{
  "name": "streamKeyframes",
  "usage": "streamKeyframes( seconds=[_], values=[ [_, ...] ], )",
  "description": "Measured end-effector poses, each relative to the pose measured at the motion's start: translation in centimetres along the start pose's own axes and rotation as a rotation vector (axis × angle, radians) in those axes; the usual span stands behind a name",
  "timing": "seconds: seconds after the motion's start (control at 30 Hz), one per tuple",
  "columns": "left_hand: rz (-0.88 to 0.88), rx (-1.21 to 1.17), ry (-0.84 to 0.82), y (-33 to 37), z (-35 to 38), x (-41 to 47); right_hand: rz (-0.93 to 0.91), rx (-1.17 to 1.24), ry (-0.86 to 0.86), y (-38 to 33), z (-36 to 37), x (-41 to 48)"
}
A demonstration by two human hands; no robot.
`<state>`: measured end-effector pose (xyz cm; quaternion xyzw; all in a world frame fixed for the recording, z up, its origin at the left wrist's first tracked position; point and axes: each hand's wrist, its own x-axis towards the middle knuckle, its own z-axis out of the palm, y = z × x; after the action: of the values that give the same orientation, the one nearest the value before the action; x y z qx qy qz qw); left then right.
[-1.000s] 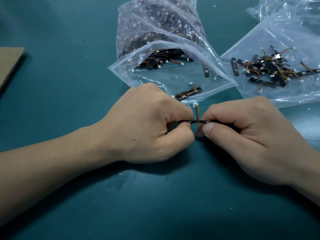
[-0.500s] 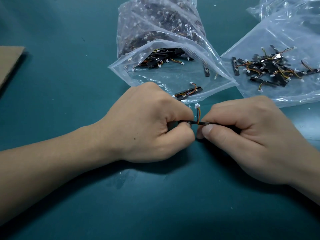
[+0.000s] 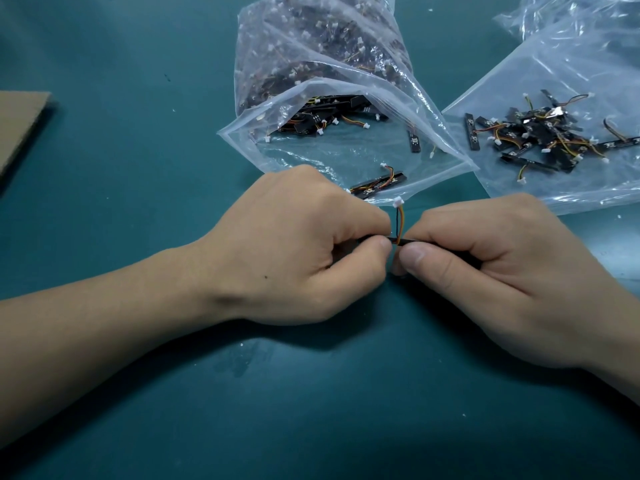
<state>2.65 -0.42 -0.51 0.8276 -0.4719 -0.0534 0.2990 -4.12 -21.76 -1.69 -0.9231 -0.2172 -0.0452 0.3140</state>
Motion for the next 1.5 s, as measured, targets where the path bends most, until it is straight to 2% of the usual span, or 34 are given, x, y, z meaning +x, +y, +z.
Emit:
streamKeyframes(
  seconds=[0.57, 0.93, 1.07, 1.5],
  values=[
    [-0.001, 0.001, -0.046, -0.54, -0.27, 0.02, -0.016, 0.078, 0.035, 0.3, 0.18, -0.21],
    [-0.018, -0.063, -0.002, -0.88, -0.03, -0.09, -0.028, 0.067, 0.078, 0.07, 0.22, -0.08],
    [0.036, -0.053, 0.028, -0.64, -0.04, 0.0, -0.033, 0.021, 0.055, 0.05, 0.21, -0.13],
    [0.104, -0.095, 0.089, -0.47, -0.21, 0.02, -0.031, 0.135, 0.048, -0.48, -0.17, 0.09]
  ],
)
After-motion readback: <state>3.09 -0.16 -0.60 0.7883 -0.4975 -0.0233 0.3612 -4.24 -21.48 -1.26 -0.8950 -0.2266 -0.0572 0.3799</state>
